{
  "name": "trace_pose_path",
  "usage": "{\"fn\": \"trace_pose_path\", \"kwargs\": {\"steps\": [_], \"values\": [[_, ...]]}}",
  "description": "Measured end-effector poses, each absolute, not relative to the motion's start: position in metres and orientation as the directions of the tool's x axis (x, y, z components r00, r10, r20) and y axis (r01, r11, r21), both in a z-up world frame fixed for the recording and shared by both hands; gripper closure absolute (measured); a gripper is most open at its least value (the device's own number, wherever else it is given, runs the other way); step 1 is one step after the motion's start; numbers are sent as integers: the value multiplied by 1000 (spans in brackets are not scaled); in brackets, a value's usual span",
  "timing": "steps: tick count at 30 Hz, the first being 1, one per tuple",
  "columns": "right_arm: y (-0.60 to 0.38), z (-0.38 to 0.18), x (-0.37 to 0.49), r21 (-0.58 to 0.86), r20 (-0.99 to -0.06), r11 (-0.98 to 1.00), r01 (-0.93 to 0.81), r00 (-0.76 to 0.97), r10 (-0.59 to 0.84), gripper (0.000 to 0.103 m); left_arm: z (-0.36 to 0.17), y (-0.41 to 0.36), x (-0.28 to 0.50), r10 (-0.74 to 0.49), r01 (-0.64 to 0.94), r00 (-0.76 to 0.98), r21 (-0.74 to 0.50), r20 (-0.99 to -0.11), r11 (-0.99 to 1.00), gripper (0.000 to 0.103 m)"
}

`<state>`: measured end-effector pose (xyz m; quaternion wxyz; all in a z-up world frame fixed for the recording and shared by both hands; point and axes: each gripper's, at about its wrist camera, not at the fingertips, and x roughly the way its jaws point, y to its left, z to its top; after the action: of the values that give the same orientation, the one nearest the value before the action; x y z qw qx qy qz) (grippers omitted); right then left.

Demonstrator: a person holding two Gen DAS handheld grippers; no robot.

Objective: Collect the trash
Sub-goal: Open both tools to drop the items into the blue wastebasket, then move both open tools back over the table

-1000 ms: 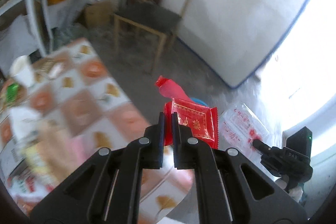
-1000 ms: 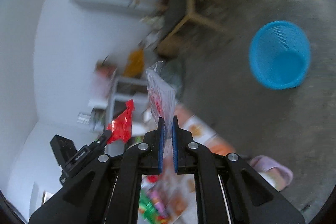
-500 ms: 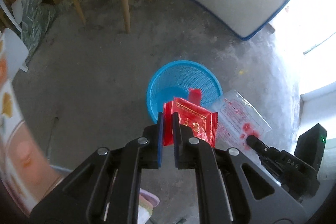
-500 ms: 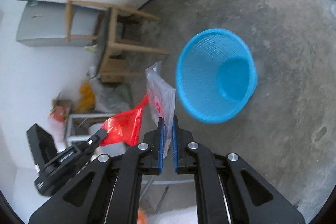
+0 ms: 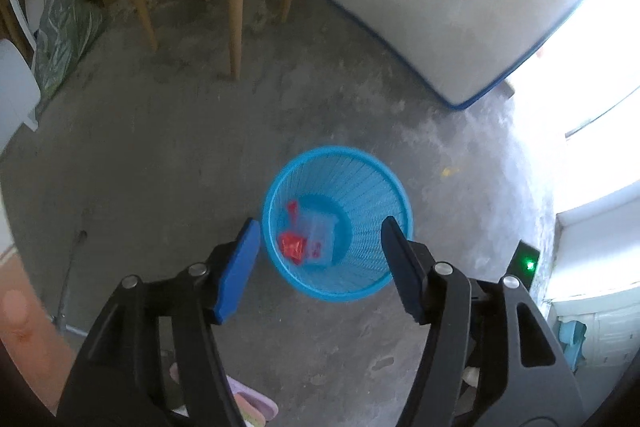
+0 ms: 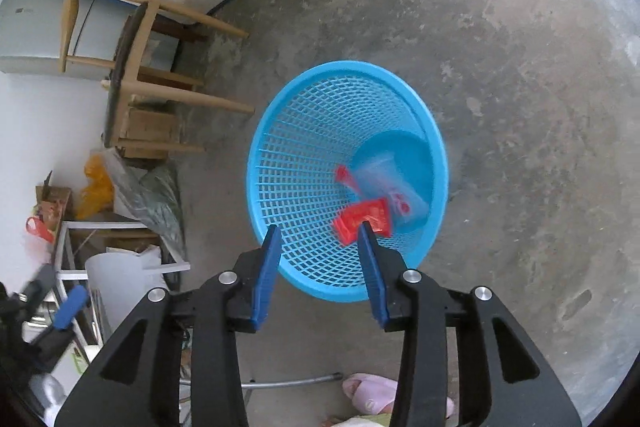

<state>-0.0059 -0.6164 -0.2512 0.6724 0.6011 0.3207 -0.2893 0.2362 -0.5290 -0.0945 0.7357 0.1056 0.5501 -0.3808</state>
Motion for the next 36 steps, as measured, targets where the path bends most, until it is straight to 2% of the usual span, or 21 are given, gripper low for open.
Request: {"fn": "trace_pose_path", "kwargs": {"steps": [2,4,6,10,13,15,16,20,25,28,33,36], "values": [[-611,-240,-11,617,-780,138,775,625,-18,63,-77,-519,230,-480,697,116,-273,-869,663,43],[-605,-224,-15,599,-785,199,776,618,-46,58,-54,-504,218,-520,730,131,-273,-844,626,42],[-595,-193,-17,545,-797,301,783,595,-106,48,-35,-488,207,-548,758,137,-269,-825,594,41],[-571,-135,-21,414,-799,468,780,558,-224,39,4,-441,186,-571,787,151,-251,-807,563,41],[-546,-84,-22,300,-765,582,756,555,-327,25,32,-396,181,-587,778,169,-259,-792,573,41],[-526,-50,-24,239,-718,641,729,577,-389,10,55,-352,179,-597,760,217,-250,-772,600,41],[-513,-31,-26,209,-687,666,716,592,-421,7,64,-336,179,-600,750,238,-248,-764,613,41],[-477,12,-24,159,-616,733,662,646,-450,6,103,-251,179,-612,700,361,-230,-704,677,39],[-439,46,-2,259,-603,821,508,749,-274,6,127,-141,187,-577,555,486,-279,-657,784,32],[-412,65,24,340,-599,862,376,793,-110,6,126,-86,195,-545,461,527,-319,-652,828,29],[-365,64,70,529,-587,829,181,783,204,6,112,-15,207,-514,322,563,-401,-647,858,29],[-333,53,101,628,-579,768,126,735,353,6,97,14,216,-512,264,566,-447,-646,855,29]]}}
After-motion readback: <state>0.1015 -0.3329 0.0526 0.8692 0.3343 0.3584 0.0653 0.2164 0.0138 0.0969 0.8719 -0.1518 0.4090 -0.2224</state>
